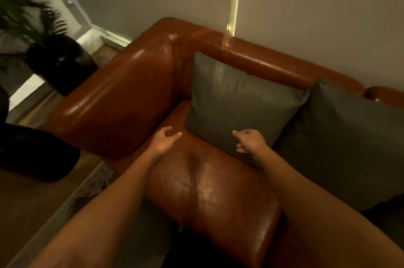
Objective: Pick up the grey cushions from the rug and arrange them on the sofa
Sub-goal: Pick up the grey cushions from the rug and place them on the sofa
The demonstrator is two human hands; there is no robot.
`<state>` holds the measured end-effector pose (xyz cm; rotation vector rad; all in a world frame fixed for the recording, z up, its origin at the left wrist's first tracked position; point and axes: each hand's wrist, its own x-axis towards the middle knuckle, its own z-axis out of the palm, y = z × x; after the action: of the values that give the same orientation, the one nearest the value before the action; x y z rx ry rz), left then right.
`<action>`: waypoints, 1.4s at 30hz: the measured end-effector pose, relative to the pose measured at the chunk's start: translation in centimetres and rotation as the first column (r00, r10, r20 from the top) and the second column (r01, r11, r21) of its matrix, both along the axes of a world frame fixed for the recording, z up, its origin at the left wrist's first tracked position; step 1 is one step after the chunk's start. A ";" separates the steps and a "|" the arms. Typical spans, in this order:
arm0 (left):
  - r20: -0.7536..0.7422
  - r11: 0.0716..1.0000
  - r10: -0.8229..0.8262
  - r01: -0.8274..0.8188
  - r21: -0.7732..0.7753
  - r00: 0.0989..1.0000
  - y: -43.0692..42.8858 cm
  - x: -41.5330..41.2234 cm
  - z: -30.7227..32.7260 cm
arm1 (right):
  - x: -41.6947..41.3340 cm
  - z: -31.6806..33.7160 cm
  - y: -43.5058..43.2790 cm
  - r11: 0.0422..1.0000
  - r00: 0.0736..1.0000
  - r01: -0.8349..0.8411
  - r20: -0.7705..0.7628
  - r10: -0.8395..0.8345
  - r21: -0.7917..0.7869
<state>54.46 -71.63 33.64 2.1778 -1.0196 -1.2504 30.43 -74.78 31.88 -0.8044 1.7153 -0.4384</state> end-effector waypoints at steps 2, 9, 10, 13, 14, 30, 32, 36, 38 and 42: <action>-0.006 0.997 0.078 -0.078 -0.017 0.997 3.6 0.1 1.4 | 1.2 1.8 1.2 0.990 0.991 -0.130 -0.018 0.130 -0.053; -0.047 0.937 0.343 -0.345 -0.048 0.938 16.8 3.0 4.7 | 8.1 6.2 6.3 0.792 0.811 -0.585 -0.087 0.579 -0.174; -0.053 0.916 0.395 -0.397 -0.053 0.917 19.0 3.8 4.8 | 9.3 6.7 7.4 0.745 0.762 -0.646 -0.093 0.641 -0.167; -0.039 0.856 0.516 -0.517 -0.013 0.856 25.8 6.0 5.0 | 12.9 8.0 11.1 0.602 0.612 -0.789 -0.075 0.788 -0.122; -0.032 0.832 0.554 -0.554 0.002 0.832 27.9 6.7 4.9 | 14.0 8.2 12.3 0.555 0.563 -0.825 -0.067 0.824 -0.111; -0.094 0.511 0.859 -0.851 0.120 0.503 44.3 12.4 -0.1 | 27.9 4.9 24.2 0.170 0.161 -0.981 -0.096 0.982 0.094; -0.120 0.498 0.866 -0.856 0.138 0.485 45.4 13.7 -0.7 | 29.2 4.0 25.2 0.171 0.157 -0.976 -0.111 0.981 0.136; -0.149 0.502 0.864 -0.846 0.181 0.481 47.1 16.6 -2.3 | 31.5 1.6 26.7 0.192 0.181 -0.957 -0.071 0.981 0.219; -0.165 0.506 0.862 -0.838 0.206 0.480 47.5 17.8 -3.2 | 32.0 0.4 27.1 0.220 0.217 -0.940 -0.040 0.975 0.261; -0.197 0.516 0.856 -0.816 0.261 0.478 47.4 19.8 -5.1 | 32.2 -1.5 27.3 0.246 0.237 -0.920 -0.068 0.969 0.306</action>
<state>74.25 -24.22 28.53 2.0104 0.3273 -1.0734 62.61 -47.48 30.36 -1.6301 1.0870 0.7545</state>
